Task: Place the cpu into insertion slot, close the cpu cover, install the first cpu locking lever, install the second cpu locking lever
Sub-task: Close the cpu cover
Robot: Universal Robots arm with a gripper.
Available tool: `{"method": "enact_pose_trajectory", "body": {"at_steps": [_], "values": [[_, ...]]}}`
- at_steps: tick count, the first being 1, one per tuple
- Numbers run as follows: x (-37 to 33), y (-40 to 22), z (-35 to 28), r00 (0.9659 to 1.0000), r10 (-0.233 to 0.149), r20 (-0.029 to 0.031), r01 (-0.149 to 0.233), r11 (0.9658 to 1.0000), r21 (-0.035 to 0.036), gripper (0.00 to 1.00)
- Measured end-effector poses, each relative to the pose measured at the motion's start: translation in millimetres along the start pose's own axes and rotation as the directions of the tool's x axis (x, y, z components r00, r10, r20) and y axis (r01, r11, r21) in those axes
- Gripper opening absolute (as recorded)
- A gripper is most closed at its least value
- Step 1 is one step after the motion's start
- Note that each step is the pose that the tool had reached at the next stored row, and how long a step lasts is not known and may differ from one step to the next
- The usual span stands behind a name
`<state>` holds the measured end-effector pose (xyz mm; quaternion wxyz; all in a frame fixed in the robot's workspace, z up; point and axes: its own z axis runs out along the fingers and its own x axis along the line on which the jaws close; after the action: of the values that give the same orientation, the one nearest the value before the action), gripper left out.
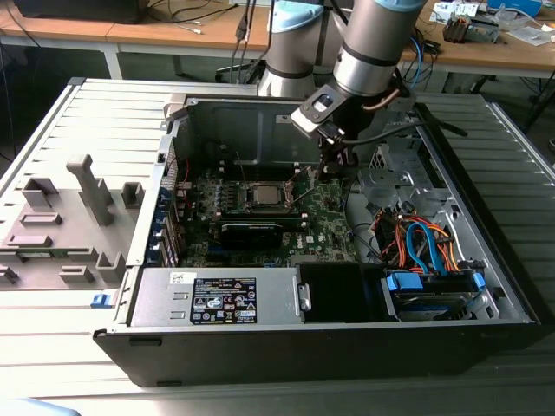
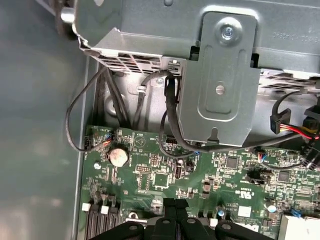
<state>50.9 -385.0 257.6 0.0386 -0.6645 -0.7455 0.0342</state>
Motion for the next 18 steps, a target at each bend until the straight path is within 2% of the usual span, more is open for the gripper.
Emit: {"method": "enact_pose_trajectory", "body": {"at_steps": [3, 4, 6, 12, 14, 16, 18], "values": [[2.4, 2.6, 4.2, 1.0000, 0.009, -0.0012, -0.009, 0.9999, 0.0043, 0.11], [5.0, 3.1, 6.0, 0.9999, 0.010, -0.0015, -0.010, 0.9999, 0.0051, 0.11], [6.6, 1.3, 6.8, 0.9999, 0.010, -0.0016, -0.010, 0.9999, 0.0052, 0.11], [10.1, -25.0, 9.9, 0.9999, 0.010, -0.0016, -0.010, 0.9999, 0.0047, 0.11], [12.0, -41.6, 11.7, 1.0000, 0.010, -0.0015, -0.010, 0.9999, 0.0032, 0.11], [12.8, -48.9, 12.4, 0.9999, 0.010, -0.0013, -0.010, 0.9999, 0.0027, 0.11], [13.2, -53.1, 13.2, 1.0000, 0.010, -0.0012, -0.010, 0.9999, 0.0026, 0.11]]}}
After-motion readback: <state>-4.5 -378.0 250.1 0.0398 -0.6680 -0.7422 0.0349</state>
